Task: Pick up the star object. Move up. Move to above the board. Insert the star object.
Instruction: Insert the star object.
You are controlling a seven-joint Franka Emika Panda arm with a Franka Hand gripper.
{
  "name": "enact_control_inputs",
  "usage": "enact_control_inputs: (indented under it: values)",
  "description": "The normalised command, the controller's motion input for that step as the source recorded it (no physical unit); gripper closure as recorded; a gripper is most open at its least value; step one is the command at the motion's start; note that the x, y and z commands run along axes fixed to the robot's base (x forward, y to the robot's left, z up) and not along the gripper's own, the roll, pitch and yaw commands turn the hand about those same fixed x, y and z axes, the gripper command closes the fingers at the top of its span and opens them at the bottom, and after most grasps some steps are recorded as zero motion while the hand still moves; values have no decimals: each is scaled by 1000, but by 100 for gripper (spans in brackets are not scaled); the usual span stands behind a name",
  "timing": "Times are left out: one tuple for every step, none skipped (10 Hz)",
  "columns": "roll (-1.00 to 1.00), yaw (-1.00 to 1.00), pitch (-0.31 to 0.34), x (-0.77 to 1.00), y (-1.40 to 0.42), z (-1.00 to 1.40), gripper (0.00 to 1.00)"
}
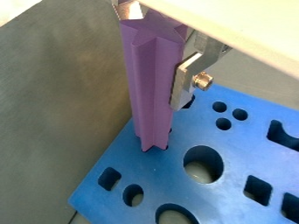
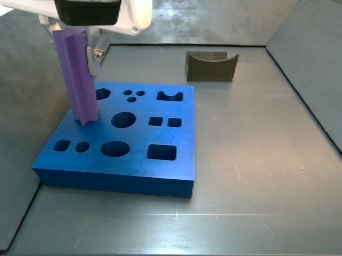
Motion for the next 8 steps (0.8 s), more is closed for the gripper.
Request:
enact_control_inputs:
  values:
    - [0, 0, -1, -109, 0, 0, 100]
    - [-13, 0, 0, 0, 0, 0, 100]
    - [-263, 0, -251, 11, 0, -274, 100]
    - [-383, 0, -443, 386, 0, -43, 100]
    - [-359, 0, -430, 446, 0, -100, 100]
    - [-279, -23, -340, 631, -129, -363, 100]
    - [-204, -77, -267, 637, -123, -546, 100]
    - [117, -29, -114, 0, -94, -271, 100]
